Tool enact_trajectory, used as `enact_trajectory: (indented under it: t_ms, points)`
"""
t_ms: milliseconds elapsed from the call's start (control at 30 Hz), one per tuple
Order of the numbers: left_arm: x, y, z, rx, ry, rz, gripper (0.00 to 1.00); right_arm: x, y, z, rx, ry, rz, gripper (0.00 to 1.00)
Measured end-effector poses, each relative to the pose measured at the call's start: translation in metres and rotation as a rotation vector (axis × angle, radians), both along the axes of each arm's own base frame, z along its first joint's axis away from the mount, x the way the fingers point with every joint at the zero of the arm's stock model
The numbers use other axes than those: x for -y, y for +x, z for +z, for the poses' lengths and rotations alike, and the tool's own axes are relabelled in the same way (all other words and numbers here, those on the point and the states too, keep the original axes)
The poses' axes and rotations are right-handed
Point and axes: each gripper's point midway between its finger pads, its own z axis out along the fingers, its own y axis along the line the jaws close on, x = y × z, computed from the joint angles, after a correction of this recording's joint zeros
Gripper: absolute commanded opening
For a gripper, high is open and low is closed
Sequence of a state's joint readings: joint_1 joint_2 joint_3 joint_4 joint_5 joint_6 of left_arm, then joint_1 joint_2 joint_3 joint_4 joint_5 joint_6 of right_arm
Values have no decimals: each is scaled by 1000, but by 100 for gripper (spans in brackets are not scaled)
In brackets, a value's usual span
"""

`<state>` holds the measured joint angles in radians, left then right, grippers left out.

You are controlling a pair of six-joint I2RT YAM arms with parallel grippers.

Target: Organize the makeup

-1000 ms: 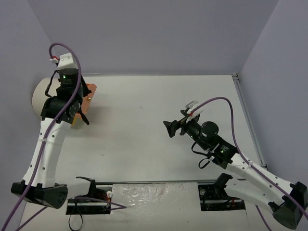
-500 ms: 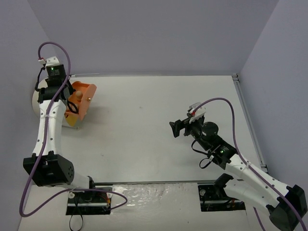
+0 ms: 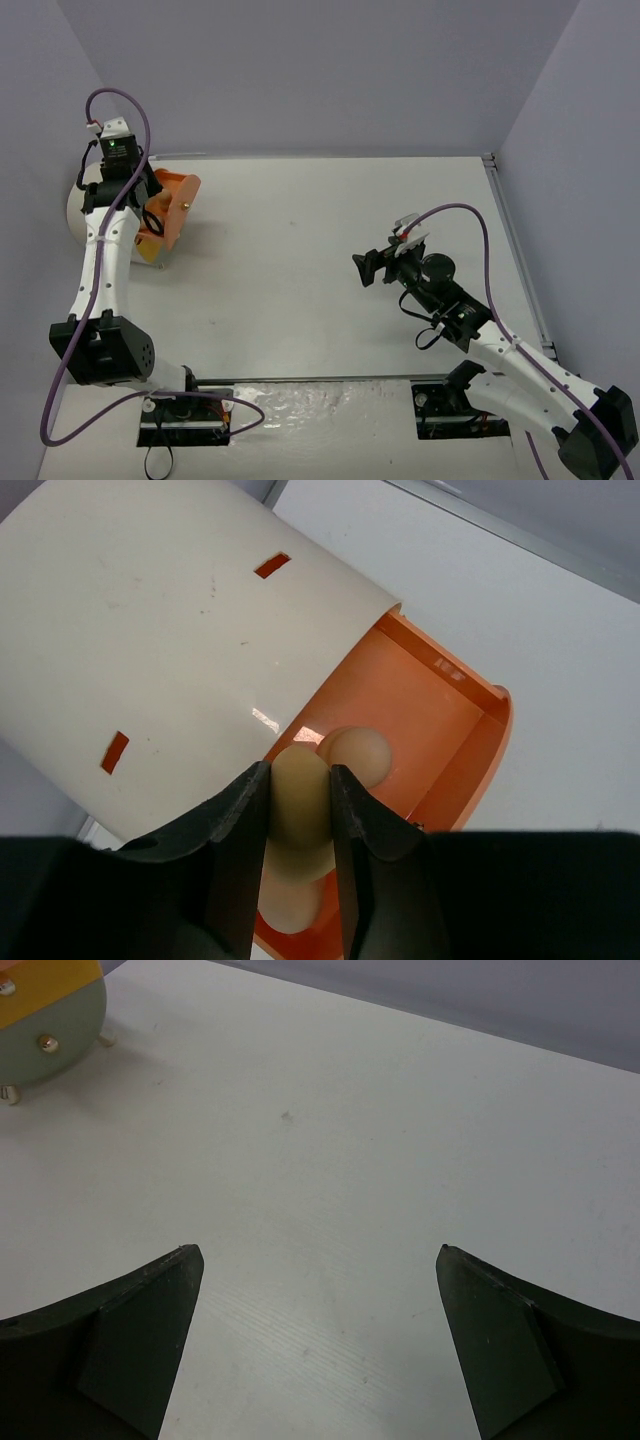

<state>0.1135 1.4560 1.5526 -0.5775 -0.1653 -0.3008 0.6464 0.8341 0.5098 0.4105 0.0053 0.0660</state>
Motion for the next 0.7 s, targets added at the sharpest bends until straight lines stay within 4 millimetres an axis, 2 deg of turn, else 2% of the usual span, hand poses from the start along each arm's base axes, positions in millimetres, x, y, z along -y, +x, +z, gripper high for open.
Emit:
enact_trajectory:
  t_ms: [233, 467, 700]
  points:
    - [2, -3, -14, -34, -10, -6, 30, 0, 0, -2, -6, 8, 6, 100]
    - [2, -2, -13, -31, -10, -5, 49, 0, 0, -2, -9, 11, 8, 100]
    - [2, -2, -13, -30, -11, -6, 51, 0, 0, -2, -9, 11, 8, 100]
